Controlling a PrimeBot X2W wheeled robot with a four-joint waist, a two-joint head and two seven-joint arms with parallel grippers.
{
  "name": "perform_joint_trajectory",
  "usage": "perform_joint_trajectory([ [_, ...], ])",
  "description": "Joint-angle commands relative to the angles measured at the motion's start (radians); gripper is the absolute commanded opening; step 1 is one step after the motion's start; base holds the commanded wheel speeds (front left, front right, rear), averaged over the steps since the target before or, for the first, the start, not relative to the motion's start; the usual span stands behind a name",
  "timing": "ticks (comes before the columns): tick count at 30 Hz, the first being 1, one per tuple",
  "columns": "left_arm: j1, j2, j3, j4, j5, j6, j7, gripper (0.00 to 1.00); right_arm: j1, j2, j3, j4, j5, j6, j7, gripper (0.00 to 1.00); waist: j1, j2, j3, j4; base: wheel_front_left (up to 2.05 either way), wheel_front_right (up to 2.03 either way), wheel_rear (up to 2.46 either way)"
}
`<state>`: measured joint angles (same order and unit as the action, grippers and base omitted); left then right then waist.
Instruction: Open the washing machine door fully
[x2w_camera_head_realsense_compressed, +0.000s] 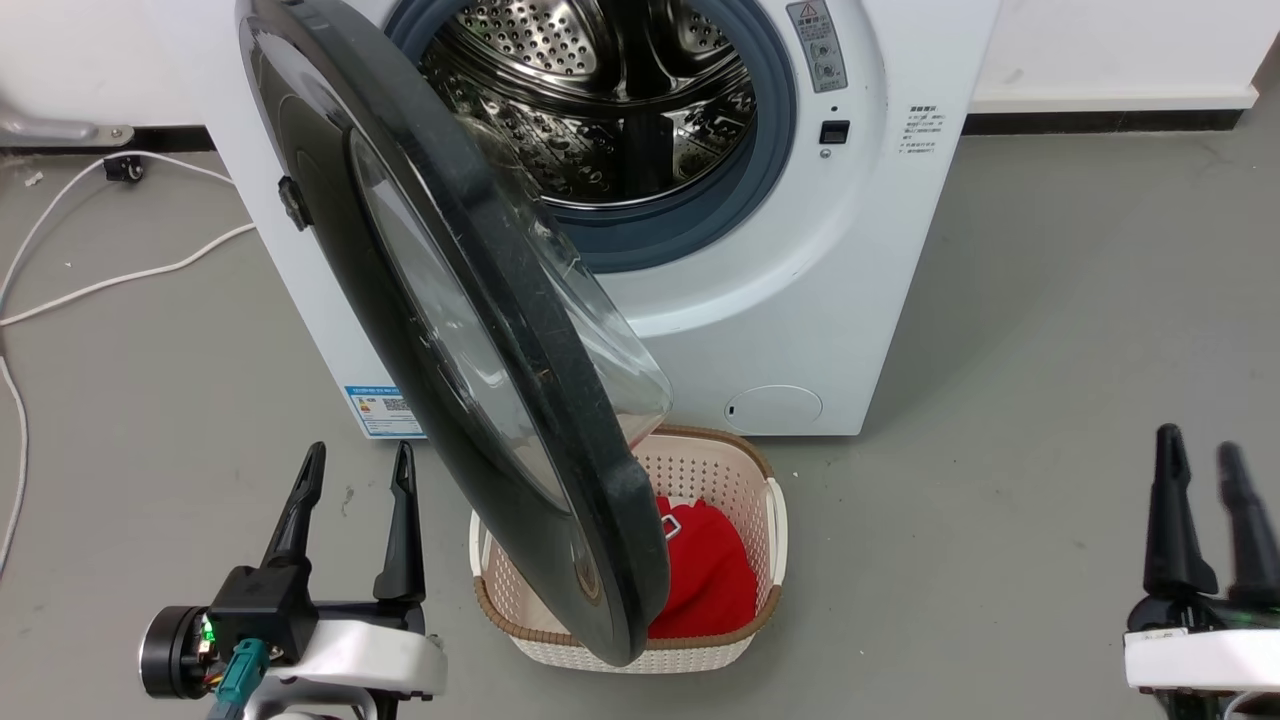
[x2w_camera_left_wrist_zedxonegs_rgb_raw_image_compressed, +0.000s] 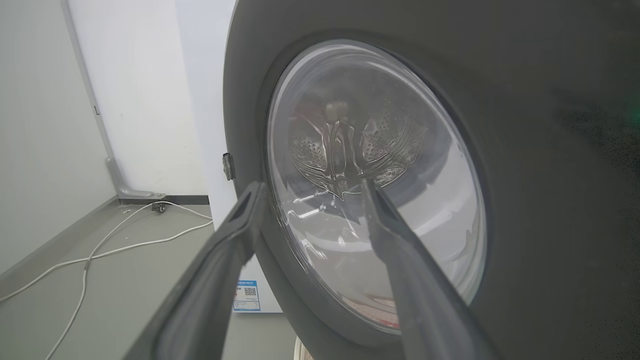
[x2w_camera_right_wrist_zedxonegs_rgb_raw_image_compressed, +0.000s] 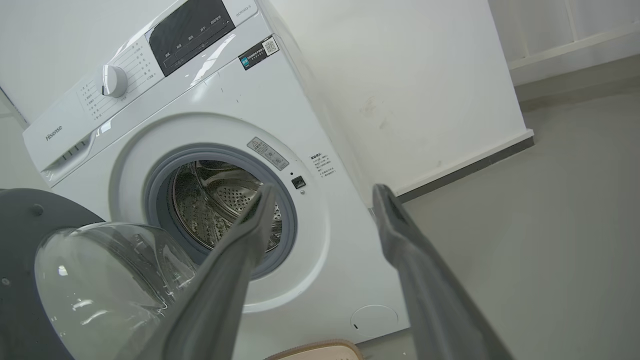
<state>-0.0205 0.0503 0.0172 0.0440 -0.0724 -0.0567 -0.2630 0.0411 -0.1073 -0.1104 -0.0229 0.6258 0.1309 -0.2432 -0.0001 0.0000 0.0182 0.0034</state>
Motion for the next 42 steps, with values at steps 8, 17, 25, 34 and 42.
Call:
perform_joint_trajectory([
  [8, 0.013, 0.0, 0.012, 0.002, 0.009, -0.009, -0.003, 1.0, 0.049, 0.05, -0.044, -0.137, -0.5, 0.0, -0.019, 1.0, 0.0001, 0.0, -0.007, 0.001, 0.0, 0.0, 0.0],
  [17, 0.014, 0.0, 0.012, 0.002, 0.012, -0.012, -0.003, 1.0, 0.085, 0.058, -0.003, -0.125, -0.575, 0.0, -0.021, 1.0, 0.0001, 0.0, -0.006, 0.003, 0.0, 0.0, 0.0],
  [25, 0.009, 0.0, 0.011, -0.001, 0.013, -0.012, -0.003, 1.0, 0.061, 0.059, 0.003, -0.104, -0.559, 0.0, -0.022, 1.0, 0.0001, 0.0, 0.003, 0.001, 0.0, 0.0, 0.0],
  [34, 0.01, 0.0, 0.01, -0.004, -0.002, -0.017, -0.003, 0.0, 0.062, 0.059, 0.007, -0.096, -0.543, 0.0, -0.022, 1.0, 0.0001, 0.0, 0.001, -0.002, 0.0, 0.0, 0.0],
  [42, -0.004, 0.0, 0.007, -0.04, -0.023, -0.007, -0.003, 0.0, 0.062, 0.059, 0.009, -0.093, -0.534, 0.0, -0.022, 1.0, 0.0001, 0.0, 0.003, -0.003, 0.0, 0.0, 0.0],
])
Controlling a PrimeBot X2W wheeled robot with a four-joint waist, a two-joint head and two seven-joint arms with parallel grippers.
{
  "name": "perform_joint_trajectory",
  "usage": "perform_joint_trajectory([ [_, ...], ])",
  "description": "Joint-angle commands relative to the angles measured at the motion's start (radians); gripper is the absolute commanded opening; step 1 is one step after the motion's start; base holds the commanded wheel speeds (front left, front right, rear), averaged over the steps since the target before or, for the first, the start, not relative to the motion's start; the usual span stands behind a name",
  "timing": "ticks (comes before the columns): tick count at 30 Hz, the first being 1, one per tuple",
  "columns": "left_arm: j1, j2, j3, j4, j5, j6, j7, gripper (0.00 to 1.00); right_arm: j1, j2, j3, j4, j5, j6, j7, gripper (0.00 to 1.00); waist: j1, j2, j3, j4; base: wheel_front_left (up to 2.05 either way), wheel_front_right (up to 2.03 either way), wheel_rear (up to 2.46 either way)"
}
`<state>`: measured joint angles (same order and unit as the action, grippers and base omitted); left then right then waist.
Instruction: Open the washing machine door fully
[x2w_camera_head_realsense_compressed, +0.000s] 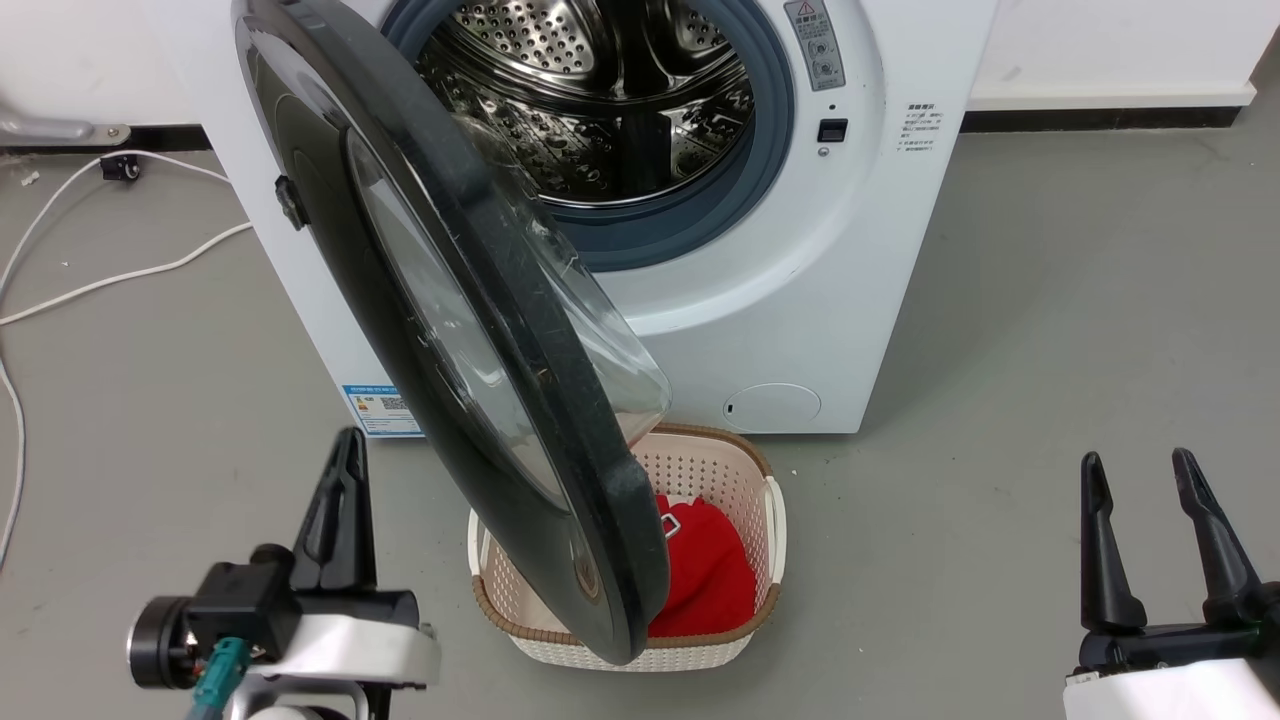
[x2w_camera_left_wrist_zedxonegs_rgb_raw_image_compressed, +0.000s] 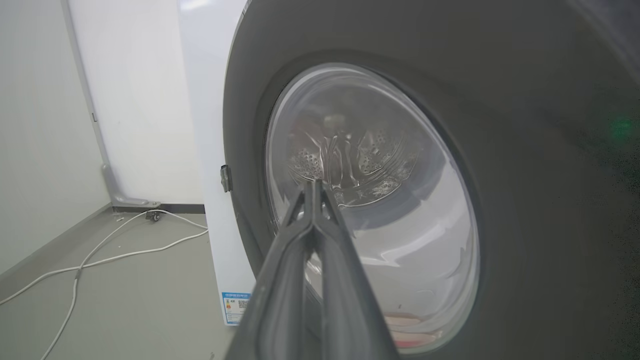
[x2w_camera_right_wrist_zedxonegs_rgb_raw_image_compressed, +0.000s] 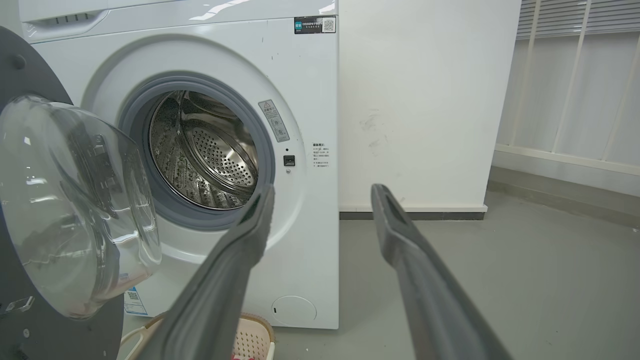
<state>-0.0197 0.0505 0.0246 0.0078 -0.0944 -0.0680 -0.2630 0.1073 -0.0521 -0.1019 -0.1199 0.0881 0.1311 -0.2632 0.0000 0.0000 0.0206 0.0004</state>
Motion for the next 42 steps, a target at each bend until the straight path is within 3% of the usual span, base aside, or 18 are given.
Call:
perform_joint_trajectory([
  [1, -0.01, 0.0, 0.001, -0.018, -0.006, 0.005, -0.003, 0.0, -0.005, 0.003, 0.0, 0.004, 0.005, -0.001, -0.002, 1.0, 0.0, 0.0, 0.0, 0.0, 0.0, 0.0, 0.0],
  [13, -0.078, 0.0, -0.034, -0.356, -0.01, 0.04, -0.002, 0.0, -0.01, 0.003, 0.005, 0.016, 0.02, -0.001, -0.002, 1.0, 0.0, 0.0, -0.003, -0.001, 0.0, 0.0, 0.0],
  [22, -0.108, 0.0, -0.207, -0.543, -0.019, 0.009, -0.002, 0.0, -0.014, 0.003, 0.007, 0.029, 0.03, -0.001, -0.002, 1.0, 0.0, 0.0, -0.005, -0.009, 0.0, 0.0, 0.0],
  [30, -0.071, 0.0, -0.41, -0.459, -0.069, -0.024, -0.001, 0.0, -0.009, 0.003, 0.004, 0.043, 0.038, -0.001, -0.002, 1.0, 0.0, 0.0, -0.011, -0.005, 0.0, 0.0, 0.0],
  [36, -0.043, 0.0, -0.548, -0.305, -0.13, -0.044, 0.089, 0.0, -0.008, 0.003, 0.006, 0.054, 0.046, -0.001, -0.002, 1.0, 0.0, 0.0, -0.011, -0.002, 0.0, 0.0, 0.0],
  [42, -0.031, 0.007, -0.591, -0.156, -0.142, -0.035, 0.181, 0.0, -0.014, 0.003, 0.015, 0.064, 0.052, -0.001, -0.002, 1.0, 0.0, 0.0, -0.007, -0.009, 0.0, 0.0, 0.0],
])
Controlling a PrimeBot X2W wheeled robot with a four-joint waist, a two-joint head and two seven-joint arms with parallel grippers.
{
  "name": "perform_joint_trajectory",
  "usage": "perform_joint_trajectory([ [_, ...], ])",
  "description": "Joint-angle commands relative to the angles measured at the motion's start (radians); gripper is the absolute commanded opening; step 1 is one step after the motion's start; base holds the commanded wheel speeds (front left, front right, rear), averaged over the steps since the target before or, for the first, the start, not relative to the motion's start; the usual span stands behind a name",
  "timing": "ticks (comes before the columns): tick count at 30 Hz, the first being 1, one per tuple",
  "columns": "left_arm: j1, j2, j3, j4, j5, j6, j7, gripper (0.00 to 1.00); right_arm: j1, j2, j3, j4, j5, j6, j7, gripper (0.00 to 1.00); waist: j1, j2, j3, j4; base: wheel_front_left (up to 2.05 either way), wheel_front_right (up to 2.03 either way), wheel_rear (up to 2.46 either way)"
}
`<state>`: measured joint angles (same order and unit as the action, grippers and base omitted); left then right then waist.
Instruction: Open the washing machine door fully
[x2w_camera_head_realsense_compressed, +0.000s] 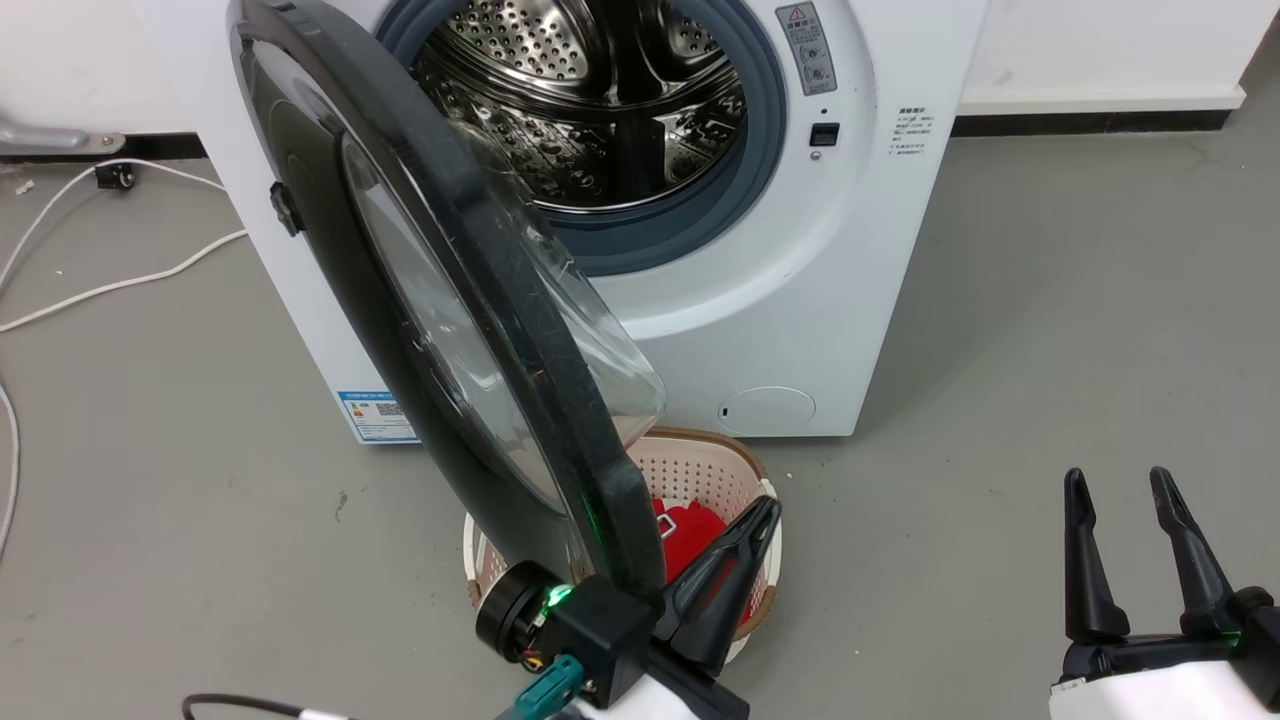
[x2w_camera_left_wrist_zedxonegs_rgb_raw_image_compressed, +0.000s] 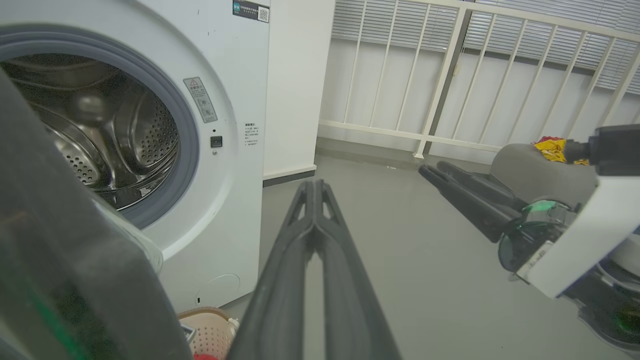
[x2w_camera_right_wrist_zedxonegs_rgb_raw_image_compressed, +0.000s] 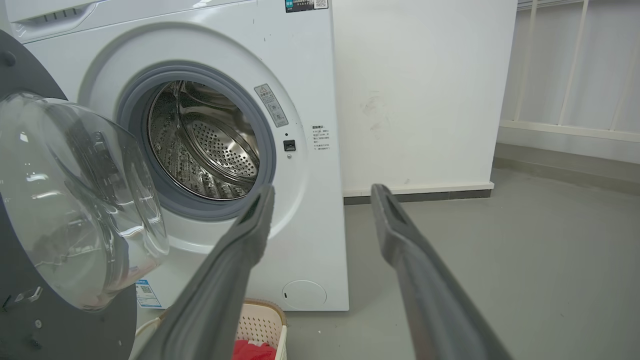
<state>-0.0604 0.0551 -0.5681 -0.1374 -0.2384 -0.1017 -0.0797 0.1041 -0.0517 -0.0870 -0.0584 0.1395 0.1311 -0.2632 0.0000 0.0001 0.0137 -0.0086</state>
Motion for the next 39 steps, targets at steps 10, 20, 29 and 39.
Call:
perform_joint_trajectory([
  [10, -0.007, 0.003, 0.028, 0.101, 0.016, 0.077, 0.053, 0.0, -0.022, 0.003, 0.017, 0.011, 0.018, -0.001, -0.002, 1.0, 0.0, -0.0001, 0.016, -0.012, 0.0, 0.0, 0.0],
  [20, 0.013, 0.0, 0.053, 0.119, -0.004, 0.148, 0.066, 0.0, -0.021, 0.003, 0.02, 0.015, 0.022, -0.001, -0.002, 1.0, 0.0, -0.0001, 0.019, -0.011, 0.0, 0.0, 0.0],
  [29, 0.027, 0.014, 0.078, 0.096, -0.003, 0.191, 0.078, 0.0, -0.027, 0.003, 0.02, -0.001, 0.03, -0.001, -0.002, 1.0, 0.0, -0.0001, 0.044, 0.007, 0.0, 0.0, 0.0],
  [39, 0.1, 0.027, 0.064, 0.002, 0.015, 0.233, 0.067, 0.0, -0.022, 0.003, 0.013, -0.002, 0.034, -0.001, -0.002, 1.0, 0.0, -0.0001, 0.054, 0.057, 0.0, 0.0, 0.0],
])
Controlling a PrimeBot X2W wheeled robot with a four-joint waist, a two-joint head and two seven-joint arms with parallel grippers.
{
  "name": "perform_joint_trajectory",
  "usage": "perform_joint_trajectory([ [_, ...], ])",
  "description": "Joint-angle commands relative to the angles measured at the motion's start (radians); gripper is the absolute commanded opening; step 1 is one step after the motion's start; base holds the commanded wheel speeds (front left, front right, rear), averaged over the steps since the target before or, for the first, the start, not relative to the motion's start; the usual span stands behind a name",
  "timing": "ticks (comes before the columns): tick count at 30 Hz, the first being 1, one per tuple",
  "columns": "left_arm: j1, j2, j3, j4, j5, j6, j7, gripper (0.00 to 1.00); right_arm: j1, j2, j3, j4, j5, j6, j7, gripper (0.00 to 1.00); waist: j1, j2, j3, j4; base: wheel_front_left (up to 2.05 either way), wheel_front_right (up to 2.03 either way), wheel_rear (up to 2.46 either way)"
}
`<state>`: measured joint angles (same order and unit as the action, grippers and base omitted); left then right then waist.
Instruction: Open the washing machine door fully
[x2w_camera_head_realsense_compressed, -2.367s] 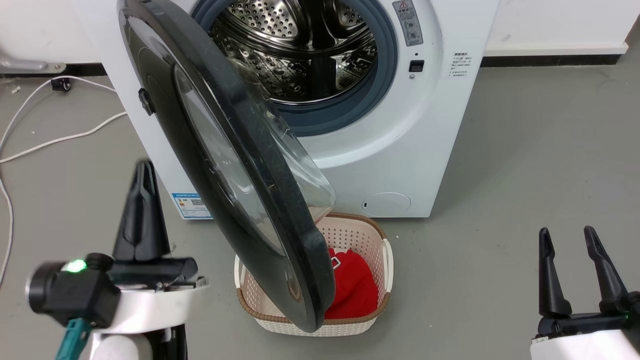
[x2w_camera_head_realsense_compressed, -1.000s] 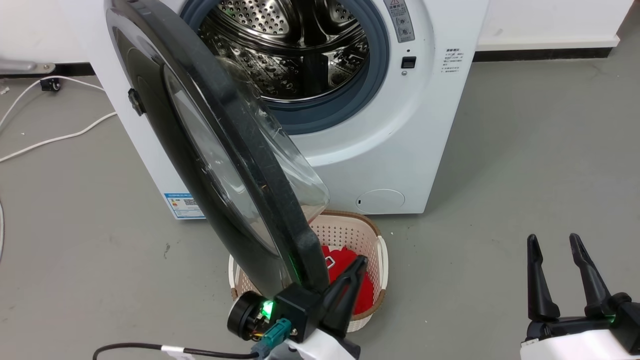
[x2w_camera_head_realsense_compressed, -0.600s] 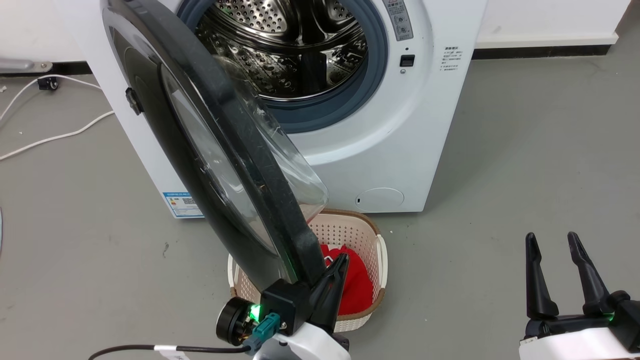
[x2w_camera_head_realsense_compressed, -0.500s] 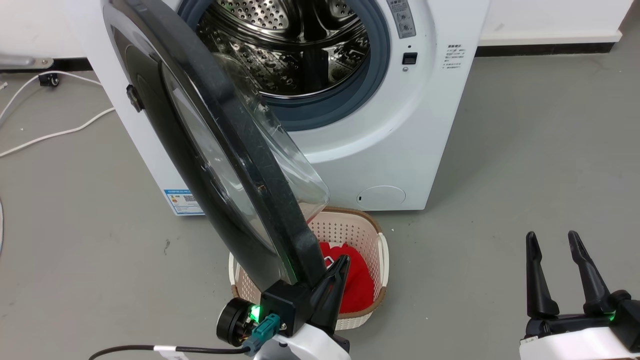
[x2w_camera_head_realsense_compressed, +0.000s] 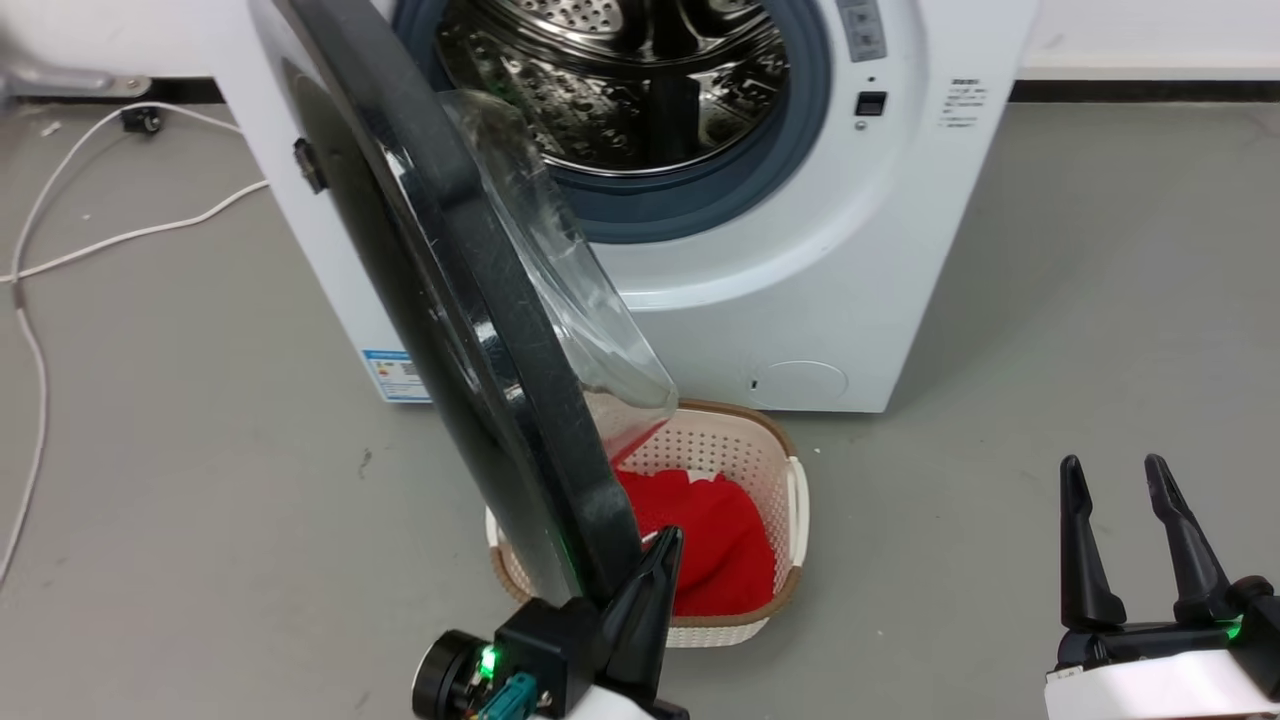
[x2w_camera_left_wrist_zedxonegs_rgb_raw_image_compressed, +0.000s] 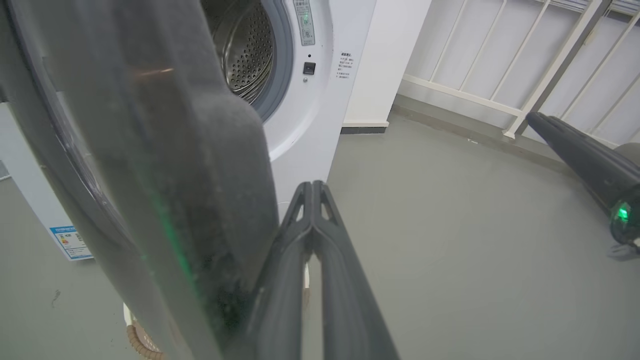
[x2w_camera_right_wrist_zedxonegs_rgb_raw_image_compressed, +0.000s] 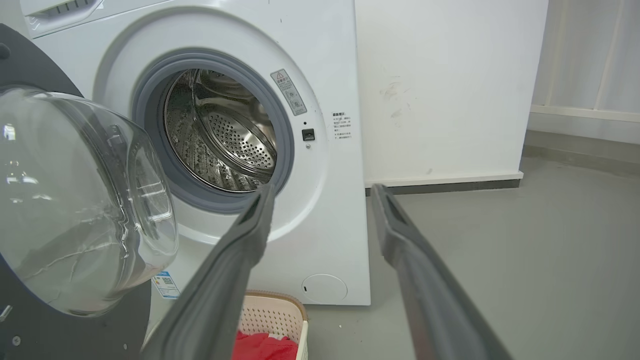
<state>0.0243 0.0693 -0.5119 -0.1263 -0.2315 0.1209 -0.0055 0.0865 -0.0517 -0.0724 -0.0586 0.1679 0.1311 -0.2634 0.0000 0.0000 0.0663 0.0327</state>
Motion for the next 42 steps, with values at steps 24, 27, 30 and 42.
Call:
perform_joint_trajectory([
  [24, 0.157, 0.085, 0.028, -0.158, 0.053, 0.101, -0.02, 0.0, 0.019, 0.003, -0.003, 0.003, 0.016, -0.001, -0.001, 1.0, 0.0, 0.0, -0.004, 0.251, 0.0, 0.0, 0.0],
  [27, 0.165, 0.093, 0.05, -0.168, 0.052, 0.12, -0.026, 0.0, 0.018, 0.003, 0.001, 0.004, 0.015, -0.001, -0.001, 1.0, 0.0, 0.0, -0.005, 0.284, 0.0, 0.0, 0.0],
  [30, 0.171, 0.103, 0.081, -0.17, 0.047, 0.136, -0.034, 0.0, 0.017, 0.003, 0.003, 0.005, 0.016, -0.001, -0.001, 1.0, 0.0, 0.0, -0.006, 0.31, 0.0, 0.0, 0.0],
  [42, 0.097, 0.17, 0.255, -0.049, -0.016, 0.155, -0.091, 0.0, -0.002, 0.002, 0.027, 0.001, -0.002, -0.001, -0.001, 1.0, 0.0, 0.0, 0.013, 0.331, 0.0, 0.0, 0.0],
])
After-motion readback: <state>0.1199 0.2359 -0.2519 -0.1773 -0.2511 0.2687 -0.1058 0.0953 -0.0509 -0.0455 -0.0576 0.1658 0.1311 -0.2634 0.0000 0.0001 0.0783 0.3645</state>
